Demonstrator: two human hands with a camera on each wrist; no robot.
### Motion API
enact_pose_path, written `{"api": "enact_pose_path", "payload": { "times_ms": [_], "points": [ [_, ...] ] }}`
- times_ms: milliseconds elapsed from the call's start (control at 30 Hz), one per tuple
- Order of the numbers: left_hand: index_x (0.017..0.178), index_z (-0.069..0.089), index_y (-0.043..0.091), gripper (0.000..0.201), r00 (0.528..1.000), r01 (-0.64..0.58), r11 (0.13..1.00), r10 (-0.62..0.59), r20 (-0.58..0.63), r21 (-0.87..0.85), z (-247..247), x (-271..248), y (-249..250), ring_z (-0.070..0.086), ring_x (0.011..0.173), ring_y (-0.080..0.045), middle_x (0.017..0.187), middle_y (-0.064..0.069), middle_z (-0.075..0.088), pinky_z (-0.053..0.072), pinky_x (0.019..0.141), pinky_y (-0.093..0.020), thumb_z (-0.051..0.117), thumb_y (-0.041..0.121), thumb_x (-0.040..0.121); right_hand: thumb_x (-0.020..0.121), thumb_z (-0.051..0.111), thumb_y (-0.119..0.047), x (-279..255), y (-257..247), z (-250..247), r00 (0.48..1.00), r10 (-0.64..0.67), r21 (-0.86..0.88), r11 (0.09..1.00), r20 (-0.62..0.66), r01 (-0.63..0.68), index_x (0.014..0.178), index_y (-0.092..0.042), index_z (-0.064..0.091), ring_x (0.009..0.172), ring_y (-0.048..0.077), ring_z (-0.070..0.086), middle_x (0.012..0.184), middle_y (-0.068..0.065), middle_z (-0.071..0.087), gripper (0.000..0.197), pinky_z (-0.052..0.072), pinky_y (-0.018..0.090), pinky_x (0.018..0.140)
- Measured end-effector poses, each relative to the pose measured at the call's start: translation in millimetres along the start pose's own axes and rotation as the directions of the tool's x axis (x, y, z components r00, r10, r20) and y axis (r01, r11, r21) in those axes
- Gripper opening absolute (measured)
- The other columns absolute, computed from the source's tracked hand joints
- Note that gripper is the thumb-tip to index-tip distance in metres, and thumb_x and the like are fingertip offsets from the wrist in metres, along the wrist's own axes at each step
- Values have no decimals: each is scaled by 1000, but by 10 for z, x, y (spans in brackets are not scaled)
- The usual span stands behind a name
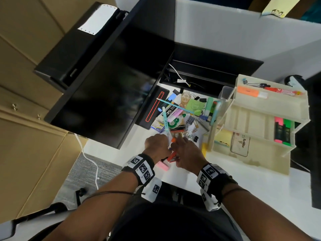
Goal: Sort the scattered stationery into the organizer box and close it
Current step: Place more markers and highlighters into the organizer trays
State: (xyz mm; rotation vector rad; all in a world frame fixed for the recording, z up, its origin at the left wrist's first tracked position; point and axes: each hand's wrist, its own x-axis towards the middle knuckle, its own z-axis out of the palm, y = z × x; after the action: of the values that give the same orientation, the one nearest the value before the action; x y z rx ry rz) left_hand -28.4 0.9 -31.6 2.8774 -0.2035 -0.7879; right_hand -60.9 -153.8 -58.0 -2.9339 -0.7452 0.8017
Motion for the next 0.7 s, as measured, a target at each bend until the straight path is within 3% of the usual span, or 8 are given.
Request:
{"api": "enact_pose_path", "payload": {
  "times_ms": [100,233,333,433,533,600,700],
  "points": [
    [104,63,18,35,999,-33,999,33,13,-22,-30,-8,16,70,97,-27,102,-2,69,58,83,-39,72,44,82,65,68,-41,96,88,182,994,-105,-10,994,16,105,124,-19,56,126,41,50,134,12,55,64,48,49,100],
    [105,56,17,44,996,-39,993,47,73,-113,-97,-22,9,67,89,-27,94,-1,67,56,76,-35,77,44,76,62,74,-37,4,86,-9,987,-148,64,986,-58,152,117,-18,60,123,36,52,122,7,61,60,44,47,105],
    [95,58,22,41,990,-39,985,61,129,-165,-183,-14,-47,64,79,-21,82,5,64,46,61,-29,77,50,71,57,81,-30,-107,150,-136,981,-106,243,959,-161,143,120,-10,57,117,36,52,126,12,58,70,44,42,98],
    [64,54,22,37,982,-103,982,125,139,-156,-353,-40,-60,55,63,-14,66,5,55,35,52,-27,70,50,80,61,82,-31,-272,253,-360,966,-8,365,925,-257,104,131,-16,49,111,27,46,123,7,63,79,52,40,84],
    [59,51,17,52,982,-138,966,162,94,-218,-520,-1,-47,56,62,-17,64,3,56,34,54,-29,53,58,91,66,78,-41,-491,373,-598,924,72,363,929,-375,74,118,-28,48,101,20,52,109,0,68,61,53,36,78],
    [62,52,14,58,979,-162,945,189,70,-285,-616,45,20,56,61,-20,63,1,56,35,55,-30,40,61,95,73,73,-45,-667,501,-702,894,175,436,900,-412,25,115,-28,52,93,17,57,102,1,66,50,55,34,76],
    [61,51,16,51,970,-206,921,237,55,-331,-779,70,253,50,60,-20,63,0,54,34,56,-31,34,53,91,86,67,-44,-982,774,-750,869,326,652,758,-372,-5,109,-26,57,80,13,59,91,-3,65,31,53,33,69]
  ]
}}
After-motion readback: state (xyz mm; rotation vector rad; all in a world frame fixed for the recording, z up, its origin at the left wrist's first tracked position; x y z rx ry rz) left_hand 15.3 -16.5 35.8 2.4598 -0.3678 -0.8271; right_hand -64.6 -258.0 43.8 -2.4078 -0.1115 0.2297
